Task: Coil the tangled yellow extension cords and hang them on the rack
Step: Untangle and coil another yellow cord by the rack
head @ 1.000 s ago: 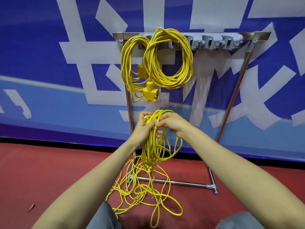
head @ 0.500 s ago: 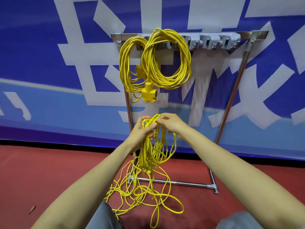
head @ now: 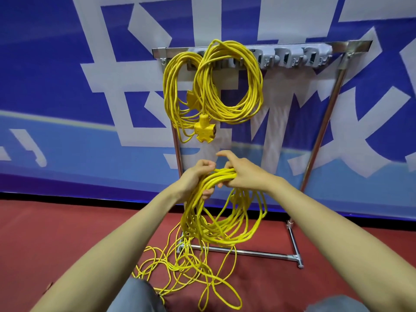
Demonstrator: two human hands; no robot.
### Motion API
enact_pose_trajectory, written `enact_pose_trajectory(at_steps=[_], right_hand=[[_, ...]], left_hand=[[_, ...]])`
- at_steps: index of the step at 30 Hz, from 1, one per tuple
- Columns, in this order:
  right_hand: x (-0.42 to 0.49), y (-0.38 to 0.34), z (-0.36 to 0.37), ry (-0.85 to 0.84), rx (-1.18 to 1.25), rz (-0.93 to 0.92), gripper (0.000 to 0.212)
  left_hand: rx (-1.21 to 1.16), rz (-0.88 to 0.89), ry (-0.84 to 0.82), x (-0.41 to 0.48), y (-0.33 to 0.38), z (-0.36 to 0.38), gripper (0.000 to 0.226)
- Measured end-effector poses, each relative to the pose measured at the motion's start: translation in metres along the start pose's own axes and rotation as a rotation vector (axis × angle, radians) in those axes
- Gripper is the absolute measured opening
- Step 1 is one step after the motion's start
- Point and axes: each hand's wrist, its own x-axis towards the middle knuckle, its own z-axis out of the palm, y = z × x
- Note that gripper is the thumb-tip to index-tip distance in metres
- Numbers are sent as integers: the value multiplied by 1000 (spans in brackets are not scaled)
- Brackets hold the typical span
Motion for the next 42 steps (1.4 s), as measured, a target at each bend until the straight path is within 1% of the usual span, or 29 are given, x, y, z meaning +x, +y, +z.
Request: enact_pose_trajectory(at_steps=[1,4,7,8,11,12,14,16,18,20,23,26,28,29,31,32,33,34,36,37,38,39,40,42], right_hand=[[-1,1,-3,4,-23,-29,73],[0,3,-9,18,-35,-102,62],[-2,5,-9,36,-4,-95,53],[-2,6,-8,55,18,-84,52],[-5,9,-9,118,122,-36,53],[-4,10,-11,125,134,-25,54],[-2,11,-16,131,134,-4,54],[-1,13,-21,149,145,2,52],[-1,16,-26,145,160,-11,50],[-1,18,-32,125,137,-16,49],[1,21,-34,77,54,-7,49],[4,26,-27,67,29,25,47],[7,30,-20,88,51,81,50],[8,31,-17,88,51,110,57],[8,33,-9,88,20,153,79],[6,34,-4,120,6,165,87],[2,33,1,182,-2,169,88],[-5,33,10,270,-6,158,81],[-20,33,30,461,-6,79,51],[-27,33,42,510,8,45,36],[-32,33,53,493,29,38,24],[-36,33,64,403,60,74,16],[-39,33,73,260,90,147,15],[-40,36,93,-81,57,279,27]], left_hand=[[-16,-22,-20,0,1,-2,10],[-16,-105,-109,-1,10,-6,19],[155,-140,-202,0,21,-8,15],[207,-144,-220,0,22,-8,19],[284,-181,-207,-3,14,-6,51],[264,-161,-189,-3,10,-5,54],[201,-53,-126,-1,2,-4,52],[169,55,-53,2,-1,-3,64],[167,140,-49,4,0,-1,72],[172,213,-96,3,3,-1,70],[222,256,-136,4,5,-1,53],[278,251,-77,8,1,1,43],[284,271,-18,11,-5,2,42],[283,280,6,13,-8,3,43],[291,289,61,17,-14,1,47],[298,286,102,19,-17,-1,48],[304,282,151,22,-17,-4,50],[306,281,195,24,-17,-7,52],[315,303,265,30,-16,-9,50],[316,319,295,32,-15,-9,47],[306,337,329,35,-14,-9,42],[284,352,370,37,-14,-8,38],[251,364,415,40,-12,-8,35],[164,381,493,44,-9,-9,33]])
